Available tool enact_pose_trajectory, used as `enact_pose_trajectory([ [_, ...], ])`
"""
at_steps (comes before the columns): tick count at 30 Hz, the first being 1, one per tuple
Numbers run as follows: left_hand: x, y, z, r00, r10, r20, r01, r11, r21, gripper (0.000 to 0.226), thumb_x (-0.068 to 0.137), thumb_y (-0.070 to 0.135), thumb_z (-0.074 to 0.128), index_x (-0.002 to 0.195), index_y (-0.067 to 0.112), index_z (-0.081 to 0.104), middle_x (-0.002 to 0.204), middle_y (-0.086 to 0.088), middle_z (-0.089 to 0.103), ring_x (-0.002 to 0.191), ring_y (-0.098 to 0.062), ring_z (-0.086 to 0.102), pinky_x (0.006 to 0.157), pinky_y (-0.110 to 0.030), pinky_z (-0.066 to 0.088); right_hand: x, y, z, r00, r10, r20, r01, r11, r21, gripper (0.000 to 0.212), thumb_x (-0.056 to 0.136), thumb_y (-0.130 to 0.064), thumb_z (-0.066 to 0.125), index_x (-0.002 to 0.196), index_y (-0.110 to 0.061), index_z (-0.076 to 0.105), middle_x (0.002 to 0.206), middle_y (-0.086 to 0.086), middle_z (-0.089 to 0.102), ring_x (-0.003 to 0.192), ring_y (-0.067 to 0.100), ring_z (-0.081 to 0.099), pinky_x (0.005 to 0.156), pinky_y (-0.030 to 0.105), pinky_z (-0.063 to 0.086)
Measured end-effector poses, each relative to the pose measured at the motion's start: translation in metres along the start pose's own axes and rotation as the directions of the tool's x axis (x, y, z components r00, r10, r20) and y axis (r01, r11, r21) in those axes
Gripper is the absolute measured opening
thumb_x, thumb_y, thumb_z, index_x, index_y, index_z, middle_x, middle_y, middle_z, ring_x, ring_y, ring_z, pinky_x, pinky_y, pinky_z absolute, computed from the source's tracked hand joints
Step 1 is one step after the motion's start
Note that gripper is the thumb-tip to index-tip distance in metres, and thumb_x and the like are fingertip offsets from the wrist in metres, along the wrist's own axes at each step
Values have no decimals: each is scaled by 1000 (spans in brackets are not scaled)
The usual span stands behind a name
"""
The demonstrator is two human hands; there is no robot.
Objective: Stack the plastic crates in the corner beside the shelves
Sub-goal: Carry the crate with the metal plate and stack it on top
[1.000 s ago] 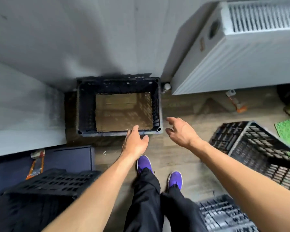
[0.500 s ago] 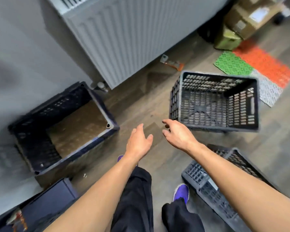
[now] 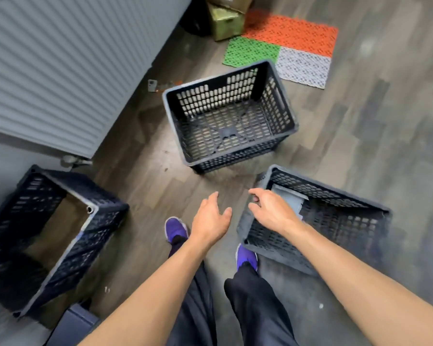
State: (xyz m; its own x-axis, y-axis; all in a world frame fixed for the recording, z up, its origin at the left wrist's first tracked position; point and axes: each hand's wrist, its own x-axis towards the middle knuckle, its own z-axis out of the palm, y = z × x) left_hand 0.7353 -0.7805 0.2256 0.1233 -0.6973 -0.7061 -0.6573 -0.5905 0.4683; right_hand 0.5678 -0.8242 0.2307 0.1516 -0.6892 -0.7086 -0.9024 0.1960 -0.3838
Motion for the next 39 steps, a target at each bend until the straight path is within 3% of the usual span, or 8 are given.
enact_pose_trajectory([
  [9, 11, 35, 87, 976, 110, 187, -154, 959, 236, 64, 93, 36, 54, 149, 12, 32, 138, -17, 49, 128, -27, 48, 107, -36, 37, -42, 109, 22, 973, 229, -15, -218, 942, 255, 46, 97, -26, 48, 143, -19, 46, 135, 5, 57, 126, 25, 51, 103, 35, 39],
  [20, 62, -31, 151, 903, 90, 420, -288, 852, 436, 66, 96, 34, 52, 150, 7, 27, 142, -21, 44, 126, -31, 50, 105, -40, 40, -46, 156, 142, 845, 512, 157, -502, 654, 567, 45, 93, -26, 50, 136, -14, 54, 110, 3, 69, 107, 23, 59, 102, 34, 43],
  [22, 71, -45, 157, 898, 77, 433, -293, 839, 459, 67, 96, 35, 52, 150, 5, 26, 144, -20, 43, 127, -31, 50, 106, -41, 40, -38, 160, 165, 813, 551, 187, -536, 582, 612, 33, 91, -23, 51, 115, -5, 63, 105, 9, 70, 103, 30, 61, 94, 36, 46],
  [24, 78, -54, 163, 894, 61, 444, -295, 825, 482, 67, 96, 35, 51, 150, 4, 26, 143, -20, 44, 129, -30, 48, 106, -40, 39, -32, 161, 184, 781, 592, 196, -565, 538, 626, 21, 87, -21, 50, 71, -9, 54, 71, 6, 57, 77, 29, 54, 68, 33, 42],
  [28, 101, -65, 186, 895, 41, 445, -289, 813, 505, 65, 96, 37, 51, 147, 4, 30, 140, -19, 47, 128, -30, 47, 105, -38, 39, -12, 170, 210, 730, 649, 214, -592, 444, 673, 37, 86, -25, 50, 56, -16, 31, 61, 2, 38, 64, 25, 39, 53, 33, 27],
  [35, 138, -70, 236, 943, 5, 334, -162, 881, 444, 47, 95, 38, 54, 124, 3, 43, 127, -18, 57, 118, -35, 53, 96, -38, 41, 30, 204, 246, 574, 699, 427, -575, -27, 818, 27, 84, -38, 52, 74, -12, 50, 74, 11, 57, 57, 25, 53, 58, 35, 49],
  [37, 142, -73, 242, 949, 0, 314, -148, 882, 448, 42, 95, 34, 55, 120, 4, 42, 125, -19, 59, 115, -37, 55, 95, -41, 44, 33, 203, 245, 552, 670, 497, -571, -131, 811, 29, 93, -35, 52, 94, -6, 55, 99, 21, 67, 71, 31, 63, 77, 45, 59],
  [39, 145, -76, 243, 953, -6, 303, -135, 886, 443, 37, 93, 29, 56, 117, 5, 42, 119, -18, 61, 110, -37, 58, 94, -43, 46, 33, 205, 248, 539, 639, 549, -542, -235, 807, 42, 97, -30, 50, 115, 8, 53, 123, 31, 60, 89, 39, 67, 95, 56, 49],
])
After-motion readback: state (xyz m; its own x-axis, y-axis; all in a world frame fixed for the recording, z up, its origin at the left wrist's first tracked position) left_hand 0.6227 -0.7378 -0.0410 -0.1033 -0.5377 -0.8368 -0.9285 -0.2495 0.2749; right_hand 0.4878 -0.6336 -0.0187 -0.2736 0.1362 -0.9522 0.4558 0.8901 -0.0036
